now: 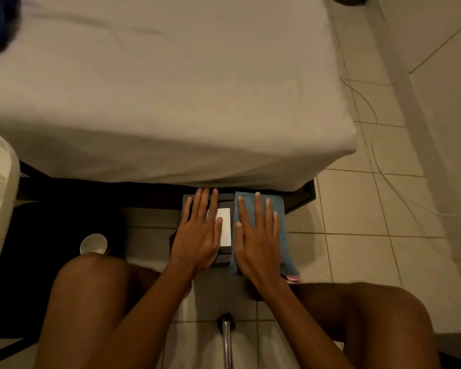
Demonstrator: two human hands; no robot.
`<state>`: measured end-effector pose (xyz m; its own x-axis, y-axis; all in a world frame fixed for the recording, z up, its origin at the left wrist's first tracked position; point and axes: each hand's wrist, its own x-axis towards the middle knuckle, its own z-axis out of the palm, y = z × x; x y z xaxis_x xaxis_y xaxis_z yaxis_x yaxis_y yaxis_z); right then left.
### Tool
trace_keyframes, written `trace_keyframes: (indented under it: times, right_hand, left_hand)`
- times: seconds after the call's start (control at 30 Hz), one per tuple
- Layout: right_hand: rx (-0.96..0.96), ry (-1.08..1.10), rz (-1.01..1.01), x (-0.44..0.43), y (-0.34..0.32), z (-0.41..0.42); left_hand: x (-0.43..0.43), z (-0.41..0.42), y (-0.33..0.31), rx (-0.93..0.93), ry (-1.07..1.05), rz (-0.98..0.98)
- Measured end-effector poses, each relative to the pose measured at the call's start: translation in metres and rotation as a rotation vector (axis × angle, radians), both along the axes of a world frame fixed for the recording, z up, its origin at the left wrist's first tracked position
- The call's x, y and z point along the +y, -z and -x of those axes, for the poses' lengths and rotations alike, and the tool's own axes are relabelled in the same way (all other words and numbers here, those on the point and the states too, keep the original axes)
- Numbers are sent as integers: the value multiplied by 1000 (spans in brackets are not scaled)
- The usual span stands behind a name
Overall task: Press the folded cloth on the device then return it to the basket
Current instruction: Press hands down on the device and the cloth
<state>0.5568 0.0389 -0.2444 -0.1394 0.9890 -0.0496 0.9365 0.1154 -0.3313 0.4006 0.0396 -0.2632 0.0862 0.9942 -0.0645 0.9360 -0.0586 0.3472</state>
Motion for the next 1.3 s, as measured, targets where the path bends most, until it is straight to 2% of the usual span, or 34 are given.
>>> trace_keyframes:
  times: [0.13, 0.27, 0.33, 0.53, 0.73, 0.9, 1.17, 1.3]
  right_hand:
    - [36, -101, -7, 7, 1, -7]
    - [77, 130, -2, 7, 5, -7]
    - [61, 175, -9, 3, 4, 2]
    - [56, -27, 34, 6, 4, -3]
    - [48, -4, 21, 11, 3, 2]
    - [64, -142, 50, 26, 1, 1]
    - [108, -149, 40, 5, 3, -7]
    - [108, -116, 45, 22, 1, -3]
  left_hand:
    - [1, -1, 0, 5, -4, -4]
    - [0, -2, -4, -5, -15, -15]
    - [0, -1, -2, -5, -21, -27]
    - [0, -1, 1, -14, -28, -52]
    - [3, 0, 2, -13, -17, -60]
    - [1, 0, 3, -17, -29, -51]
    - [1, -1, 1, -19, -29, -50]
    - [2, 0, 2, -12, -33, -52]
